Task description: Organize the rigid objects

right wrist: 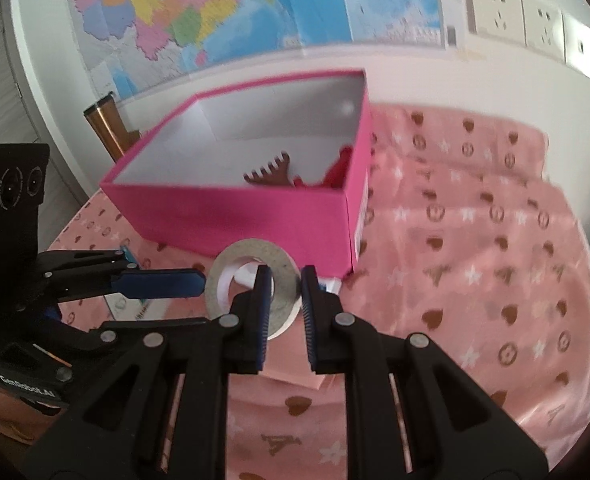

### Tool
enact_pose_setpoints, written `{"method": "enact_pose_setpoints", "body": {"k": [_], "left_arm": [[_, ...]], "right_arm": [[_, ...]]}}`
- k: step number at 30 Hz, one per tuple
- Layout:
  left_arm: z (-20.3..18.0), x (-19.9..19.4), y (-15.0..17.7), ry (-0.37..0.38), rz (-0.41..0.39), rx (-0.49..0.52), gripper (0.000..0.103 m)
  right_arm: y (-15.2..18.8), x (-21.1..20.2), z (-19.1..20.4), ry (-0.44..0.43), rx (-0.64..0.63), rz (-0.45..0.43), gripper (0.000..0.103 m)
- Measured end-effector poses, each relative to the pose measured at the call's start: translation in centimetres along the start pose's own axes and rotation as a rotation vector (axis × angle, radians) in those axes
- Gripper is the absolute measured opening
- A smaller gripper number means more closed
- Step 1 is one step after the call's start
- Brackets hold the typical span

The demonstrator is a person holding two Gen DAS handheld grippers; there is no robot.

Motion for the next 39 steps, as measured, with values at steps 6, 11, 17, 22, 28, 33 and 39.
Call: {"method": "enact_pose_setpoints", "body": {"k": [6,11,17,22,28,33,39], "left_arm": [[0.7,-1.4,-2.1,-0.044,-0.045,0.025,0.042],[1.4,-1.9,-3.8,-0.055,-0.068,0.038,0.042],[2.4,-1.7,-5.4,-0.085,-0.071,0.048,0.040],[3.5,-1.9,-4.2,-0.126,-0.065,0.044,0.040],[3.0,-1.2,-0.8,-0.095,-0.007,0.034,0.043],[1.8,0.4,1.9,-0.041,0.060,0.008,0.043],[-0.5,1.5,3.3,0.021,0.095,0.025,0.043]], "right_arm": [[-2.5,-0.9,1.8,-0.004,-0.060,-0.054,0.017],[-4.5,-0.8,2.8,-0.036,-0.082,-0.075,0.016],[-6.1,0.0,3.9,-0.046,-0.107,-0.089,0.009],[-5.8,0.2,2.6,-0.056,-0.060,-0.086,0.010],[-1.6,1.7,-0.5,-0.049,0.004,0.022,0.044],[1.6,2.2,-4.0,-0.042,0.117,0.096,0.044],[4.7,1.4,-4.6,-0.045,0.097,0.153,0.044]]}}
Point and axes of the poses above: each gripper's, at about its wrist camera, not at the fingertips, and x roughly the way its jaws point, z to its left, y to its underside, the point moved 8 cm from there along x, roughly the way its jaws point, and after that the axes turned 13 degrees about x, right-handed, at the moved point
